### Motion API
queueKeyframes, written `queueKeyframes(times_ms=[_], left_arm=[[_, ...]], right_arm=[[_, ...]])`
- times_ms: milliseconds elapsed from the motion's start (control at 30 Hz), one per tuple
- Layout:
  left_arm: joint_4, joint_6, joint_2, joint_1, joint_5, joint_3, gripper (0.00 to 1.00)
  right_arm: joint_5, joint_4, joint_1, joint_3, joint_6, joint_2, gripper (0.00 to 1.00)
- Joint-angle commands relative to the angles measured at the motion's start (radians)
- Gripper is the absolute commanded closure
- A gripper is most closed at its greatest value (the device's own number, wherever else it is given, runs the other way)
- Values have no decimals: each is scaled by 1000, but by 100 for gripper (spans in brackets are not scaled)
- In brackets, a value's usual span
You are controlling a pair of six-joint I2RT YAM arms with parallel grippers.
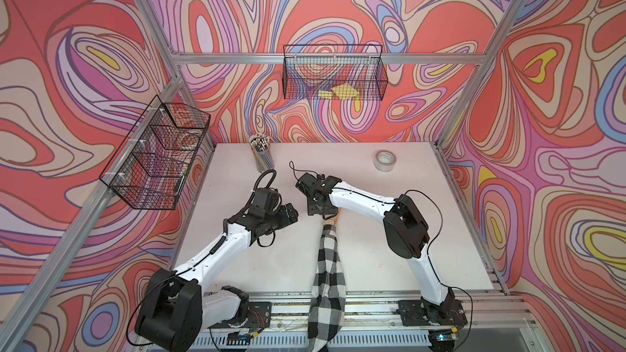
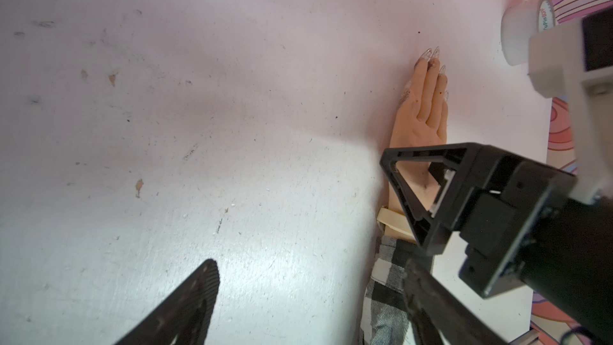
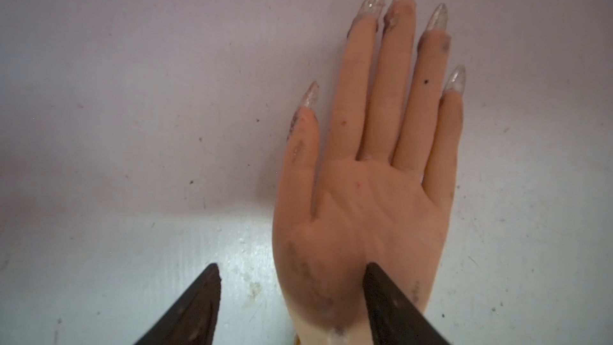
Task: Take off the watch
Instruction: Adjust the hand at the center of the board.
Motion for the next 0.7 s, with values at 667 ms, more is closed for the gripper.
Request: queueKeyframes(times_ms=[667], left_arm=[[175, -4, 325, -27, 234, 165, 11]], right_arm=[[-434, 561, -309, -791, 84, -572, 30]])
